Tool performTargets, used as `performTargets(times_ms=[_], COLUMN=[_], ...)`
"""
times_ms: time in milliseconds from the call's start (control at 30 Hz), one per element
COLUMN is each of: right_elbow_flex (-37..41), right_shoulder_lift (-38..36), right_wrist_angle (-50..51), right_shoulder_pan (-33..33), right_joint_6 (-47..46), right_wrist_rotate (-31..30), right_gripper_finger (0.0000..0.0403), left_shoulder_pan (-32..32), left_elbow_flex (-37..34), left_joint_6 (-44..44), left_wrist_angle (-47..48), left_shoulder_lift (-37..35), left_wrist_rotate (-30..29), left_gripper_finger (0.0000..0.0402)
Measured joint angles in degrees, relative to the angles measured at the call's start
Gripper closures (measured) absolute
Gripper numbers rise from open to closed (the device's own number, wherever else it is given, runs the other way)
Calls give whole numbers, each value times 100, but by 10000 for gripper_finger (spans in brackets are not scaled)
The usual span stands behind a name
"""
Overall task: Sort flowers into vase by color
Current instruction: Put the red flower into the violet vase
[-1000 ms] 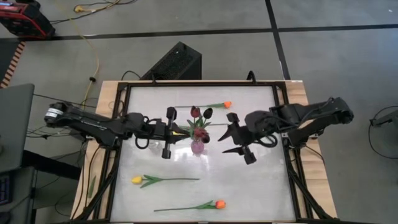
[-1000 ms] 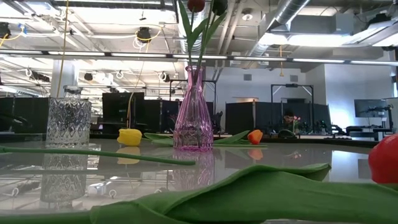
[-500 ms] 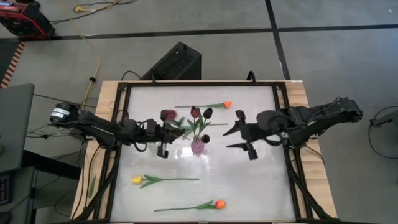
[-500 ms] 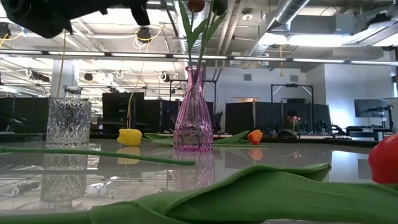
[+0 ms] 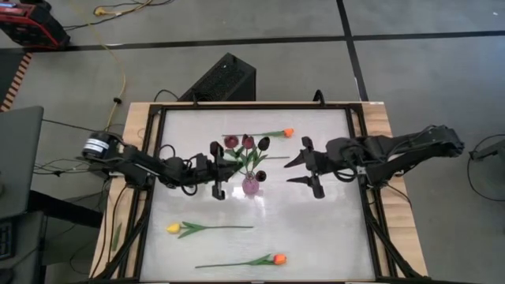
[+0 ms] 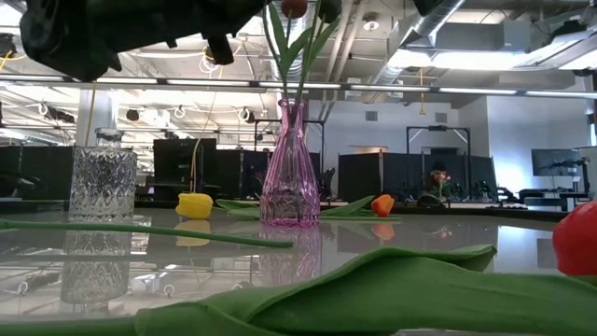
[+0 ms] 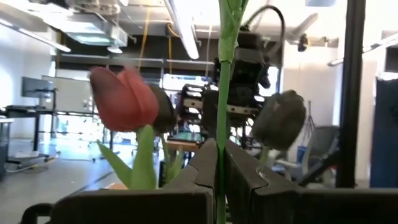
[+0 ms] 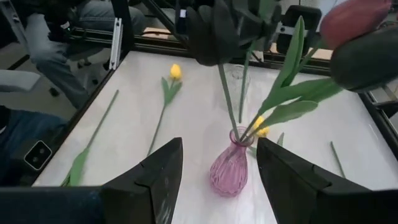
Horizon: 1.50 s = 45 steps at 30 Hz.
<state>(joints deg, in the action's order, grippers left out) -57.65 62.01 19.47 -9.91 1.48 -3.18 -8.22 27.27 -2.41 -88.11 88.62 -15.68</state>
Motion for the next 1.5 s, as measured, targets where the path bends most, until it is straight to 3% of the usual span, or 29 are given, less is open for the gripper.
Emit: performTargets(times_ms=[333, 933, 1300, 1500], right_elbow_flex=[-4, -4, -4, -4], right_shoulder_lift=[145, 202, 202, 202], right_wrist_angle=[-174, -200, -193, -190], right_shoulder_pan=[-72, -94, -94, -94], right_joint_6=[-4, -17, -107, -109], right_wrist_rotate=[33, 37, 37, 37], right_gripper_finger=[173, 173, 173, 173], left_shoulder_pan=[149, 149, 149, 152], left_elbow_flex=[109, 111, 114, 114], left_joint_6=[362, 402, 164, 264], left_wrist_angle=[-133, 294, 463, 1407], left_shoulder_lift=[459, 481, 477, 119], left_wrist_rotate=[-40, -151, 85, 80], left_gripper_finger=[401, 397, 310, 258])
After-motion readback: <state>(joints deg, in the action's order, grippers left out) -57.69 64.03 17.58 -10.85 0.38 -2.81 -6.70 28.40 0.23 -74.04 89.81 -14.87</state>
